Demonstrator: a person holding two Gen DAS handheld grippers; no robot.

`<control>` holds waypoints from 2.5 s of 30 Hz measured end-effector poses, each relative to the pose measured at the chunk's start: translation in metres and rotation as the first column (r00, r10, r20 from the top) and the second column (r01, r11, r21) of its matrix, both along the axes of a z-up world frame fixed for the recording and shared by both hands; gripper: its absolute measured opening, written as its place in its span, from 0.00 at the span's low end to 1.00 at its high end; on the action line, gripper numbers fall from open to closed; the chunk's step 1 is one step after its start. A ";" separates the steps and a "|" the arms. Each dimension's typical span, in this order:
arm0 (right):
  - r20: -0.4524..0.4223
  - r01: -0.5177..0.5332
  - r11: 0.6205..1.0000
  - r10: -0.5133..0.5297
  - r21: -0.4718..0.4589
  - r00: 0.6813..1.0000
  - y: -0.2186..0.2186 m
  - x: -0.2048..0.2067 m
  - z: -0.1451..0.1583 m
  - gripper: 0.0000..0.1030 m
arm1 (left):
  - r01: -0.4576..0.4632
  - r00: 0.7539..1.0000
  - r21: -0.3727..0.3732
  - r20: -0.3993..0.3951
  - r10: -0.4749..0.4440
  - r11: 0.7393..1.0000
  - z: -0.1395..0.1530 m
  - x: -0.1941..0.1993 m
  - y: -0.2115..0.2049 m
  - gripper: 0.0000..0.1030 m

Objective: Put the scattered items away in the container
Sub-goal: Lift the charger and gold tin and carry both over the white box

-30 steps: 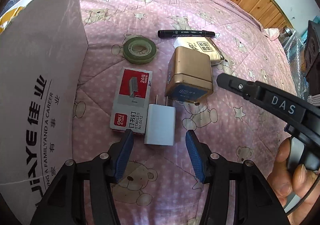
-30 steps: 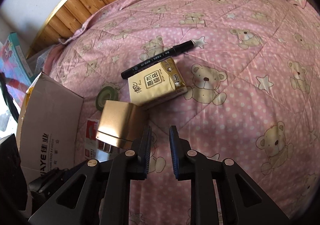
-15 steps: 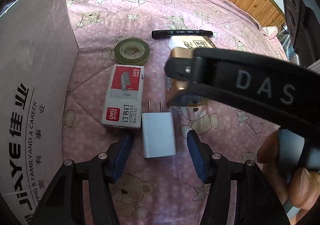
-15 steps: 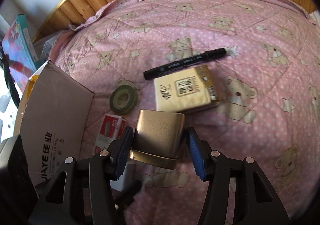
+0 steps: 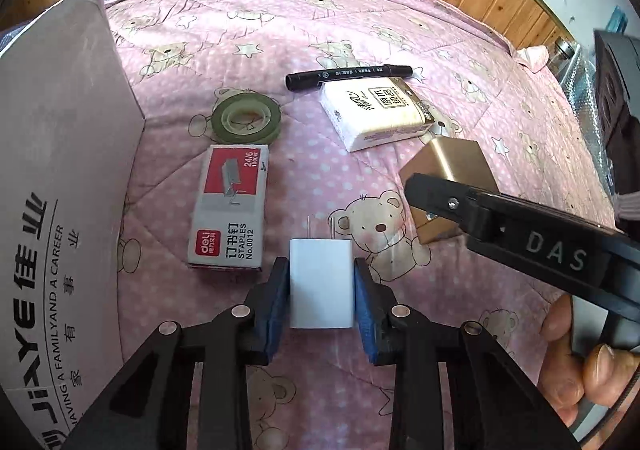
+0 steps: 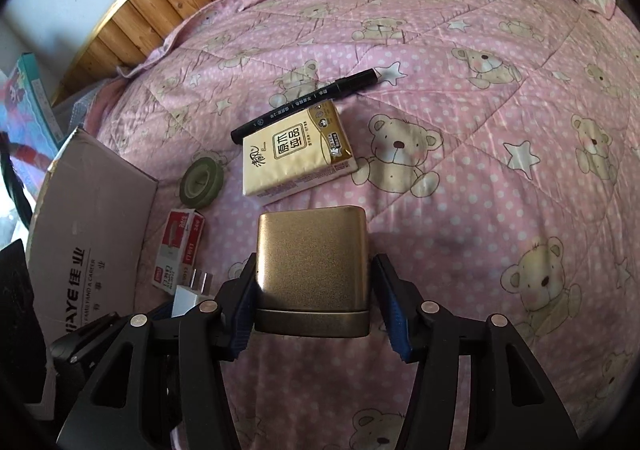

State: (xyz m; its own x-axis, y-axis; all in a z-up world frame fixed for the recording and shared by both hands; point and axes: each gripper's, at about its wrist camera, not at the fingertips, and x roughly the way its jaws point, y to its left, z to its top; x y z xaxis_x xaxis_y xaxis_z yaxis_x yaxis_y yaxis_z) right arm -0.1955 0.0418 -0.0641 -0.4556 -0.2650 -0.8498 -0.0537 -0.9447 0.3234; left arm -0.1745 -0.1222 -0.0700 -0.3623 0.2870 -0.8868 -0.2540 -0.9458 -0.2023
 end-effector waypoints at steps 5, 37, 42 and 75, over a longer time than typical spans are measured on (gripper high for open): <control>-0.010 0.016 1.000 -0.017 -0.026 1.000 0.005 0.023 0.008 0.55 | -0.001 1.000 0.023 -0.027 0.001 1.000 0.014 0.007 -0.005 0.32; -0.128 0.017 0.995 -0.029 -0.093 0.991 -0.011 0.149 0.076 0.55 | 0.035 0.986 0.038 -0.162 -0.028 0.999 0.108 0.116 -0.011 0.32; -0.167 0.008 0.996 -0.022 -0.086 0.986 -0.019 0.162 0.093 0.55 | 0.033 0.980 0.043 -0.196 -0.024 0.999 0.123 0.130 -0.018 0.32; -0.272 -0.130 0.991 0.119 -0.022 0.955 -0.109 0.191 0.155 0.55 | -0.081 0.955 0.165 -0.269 0.124 0.983 0.164 0.173 -0.115 0.32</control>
